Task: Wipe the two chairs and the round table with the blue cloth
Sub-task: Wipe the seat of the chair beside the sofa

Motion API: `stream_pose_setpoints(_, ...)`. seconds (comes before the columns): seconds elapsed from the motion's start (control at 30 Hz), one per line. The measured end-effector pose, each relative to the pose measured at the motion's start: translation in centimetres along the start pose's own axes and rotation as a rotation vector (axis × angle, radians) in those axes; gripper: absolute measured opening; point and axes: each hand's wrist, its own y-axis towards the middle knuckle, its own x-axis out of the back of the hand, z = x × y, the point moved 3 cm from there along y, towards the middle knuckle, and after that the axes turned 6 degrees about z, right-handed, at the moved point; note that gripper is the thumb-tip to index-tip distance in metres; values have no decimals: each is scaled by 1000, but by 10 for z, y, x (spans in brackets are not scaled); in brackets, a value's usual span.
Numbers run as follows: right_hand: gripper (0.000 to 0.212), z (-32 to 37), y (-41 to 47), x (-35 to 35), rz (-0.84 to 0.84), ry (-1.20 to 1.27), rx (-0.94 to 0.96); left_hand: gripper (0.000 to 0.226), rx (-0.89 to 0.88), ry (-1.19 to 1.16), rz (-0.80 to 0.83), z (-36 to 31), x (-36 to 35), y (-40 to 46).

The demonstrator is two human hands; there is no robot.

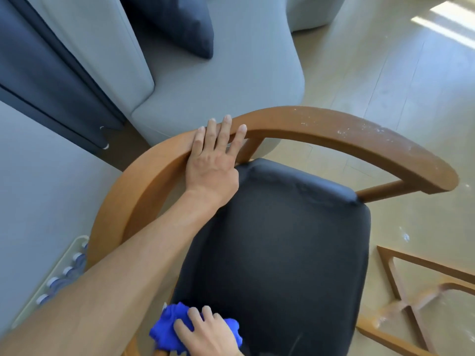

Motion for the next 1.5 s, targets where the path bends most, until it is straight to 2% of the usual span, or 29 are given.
stream_pose_setpoints(0.1, 18, -53, -7, 21, -78, -222, 147, 76, -1, 13, -16, 0, -2, 1)
stream_pose_setpoints(0.17, 27, -105, -3, 48, -140, -263, 113, 76, 14, 33, -38, 2, -3, 0)
stream_pose_setpoints(0.23, 33, -167, 4, 83, -248, -227, -86, 77, 9, 41, -56, 2, -4, 0)
stream_pose_setpoints(0.33, 36, -262, -1, 126, -387, -168, -512, 77, 8, 54, -75, 0, -7, 0)
stream_pose_setpoints(0.4, 46, -305, -11, 134, -398, -87, -768, 77, 13, 79, -83, 0, -7, 0)
stream_pose_setpoints(0.5, 49, -311, -9, 129, -432, 37, -980, 76, 10, 87, -91, -1, -7, 0)
stream_pose_setpoints(0.6, 44, -279, 3, 123, -419, 133, -1043, 76, 12, 85, -86, -2, -8, 0)
stream_pose_setpoints(0.7, 43, -216, 7, 106, -395, 65, -914, 76, 6, 77, -81, -3, -8, 1)
stream_pose_setpoints(0.8, 44, -128, -6, 60, -392, 96, -598, 76, 11, 75, -65, -2, -6, 0)
stream_pose_setpoints(0.87, 32, -74, -23, 20, -287, 127, -377, 76, 16, 81, -45, -2, -3, 0)
stream_pose_setpoints(0.93, 11, -49, -41, -6, -164, 35, -256, 76, 19, 90, -26, -2, -2, -1)
stream_pose_setpoints(0.97, 11, -49, -46, -12, -57, 70, -251, 76, 18, 97, -21, -2, -1, -1)
stream_pose_setpoints(1.0, 23, -51, -49, -15, 15, 128, -229, 76, 15, 104, -19, -2, -1, -1)
stream_pose_setpoints(1.03, 26, -55, -53, -12, -2, 143, -182, 77, 12, 105, -20, -1, -1, -2)
stream_pose_setpoints(1.1, 18, -78, -66, 4, -97, -52, -66, 77, 9, 96, -28, -1, 0, -1)
stream_pose_setpoints(1.17, 13, -126, -70, 27, -167, -183, 78, 77, 10, 87, -40, -1, -2, -1)
stream_pose_setpoints(1.2, 18, -157, -72, 45, -187, -193, 60, 77, 9, 89, -48, -1, -2, 0)
stream_pose_setpoints(1.33, 32, -263, -66, 102, -285, -141, -284, 77, 0, 93, -78, -1, -5, 0)
stream_pose_setpoints(1.4, 44, -301, -70, 114, -336, -94, -543, 79, 14, 104, -71, -1, -7, 0)
stream_pose_setpoints(1.5, 52, -316, -72, 110, -369, 63, -946, 82, 32, 162, -69, 0, -10, 0)
